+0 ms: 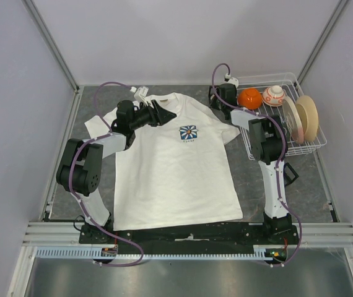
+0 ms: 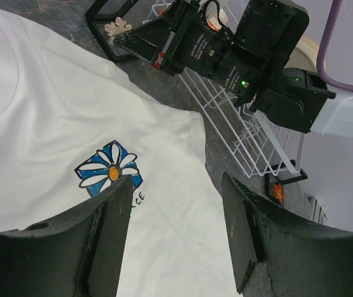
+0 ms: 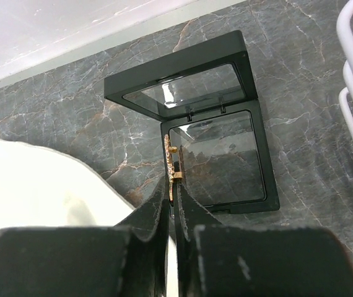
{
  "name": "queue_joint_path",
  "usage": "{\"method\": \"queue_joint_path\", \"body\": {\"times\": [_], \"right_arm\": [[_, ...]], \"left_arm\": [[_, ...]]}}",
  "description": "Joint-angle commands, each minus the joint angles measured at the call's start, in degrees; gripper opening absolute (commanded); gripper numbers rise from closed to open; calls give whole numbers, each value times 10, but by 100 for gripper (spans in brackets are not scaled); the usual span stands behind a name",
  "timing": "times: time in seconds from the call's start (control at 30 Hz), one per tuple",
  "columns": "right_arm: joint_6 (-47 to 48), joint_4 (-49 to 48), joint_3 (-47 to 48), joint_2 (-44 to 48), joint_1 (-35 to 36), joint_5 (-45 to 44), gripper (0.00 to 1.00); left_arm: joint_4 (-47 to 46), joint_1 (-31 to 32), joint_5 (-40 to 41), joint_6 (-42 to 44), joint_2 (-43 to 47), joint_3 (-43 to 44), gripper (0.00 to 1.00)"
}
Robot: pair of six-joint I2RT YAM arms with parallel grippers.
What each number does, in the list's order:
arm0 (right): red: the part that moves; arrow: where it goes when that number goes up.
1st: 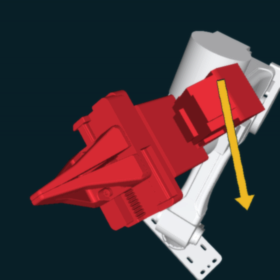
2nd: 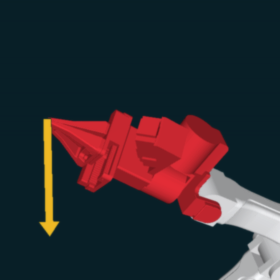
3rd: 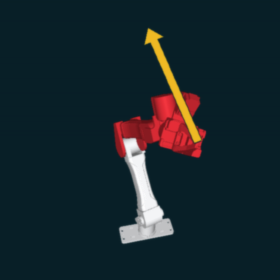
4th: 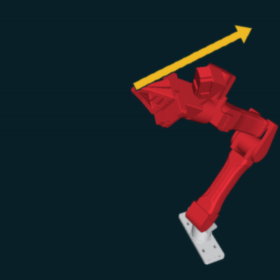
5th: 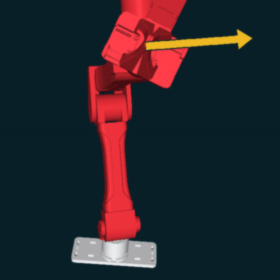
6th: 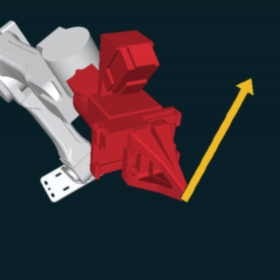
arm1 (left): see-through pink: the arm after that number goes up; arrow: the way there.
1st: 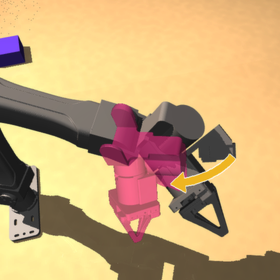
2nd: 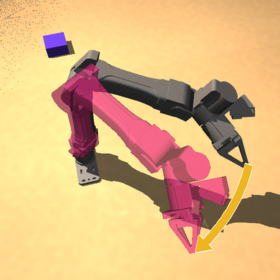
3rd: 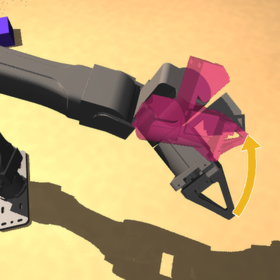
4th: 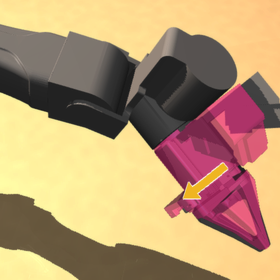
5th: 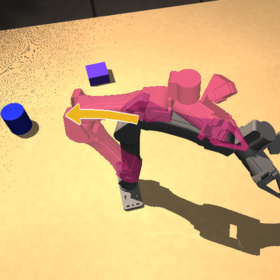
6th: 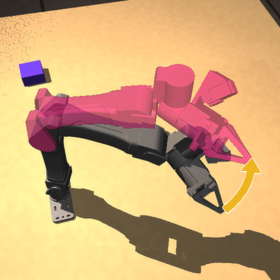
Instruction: Remove the brooch from the garment
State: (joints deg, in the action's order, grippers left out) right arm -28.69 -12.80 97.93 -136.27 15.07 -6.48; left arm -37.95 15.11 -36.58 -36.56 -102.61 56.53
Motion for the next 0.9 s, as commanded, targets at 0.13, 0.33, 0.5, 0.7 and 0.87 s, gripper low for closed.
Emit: {"method": "queue_joint_path", "body": {"times": [0.13, 0.33, 0.5, 0.7, 0.87], "right_arm": [[3, -13, 28, -13, 1, 2, 13], [4, -11, 28, -12, 2, -3, 15], [6, -13, 21, -7, 3, -12, 21], [13, -10, 15, 7, 7, -24, 29], [19, -4, 0, 28, 8, -50, 33]], "left_arm": [[-35, 0, -18, 15, -6, 3, 65], [-35, 0, -23, 14, -8, 6, 65], [-35, 0, -26, 12, -10, 7, 65], [-35, 0, -31, 10, -13, 9, 65], [-35, 0, -33, 10, -15, 11, 65]]}}
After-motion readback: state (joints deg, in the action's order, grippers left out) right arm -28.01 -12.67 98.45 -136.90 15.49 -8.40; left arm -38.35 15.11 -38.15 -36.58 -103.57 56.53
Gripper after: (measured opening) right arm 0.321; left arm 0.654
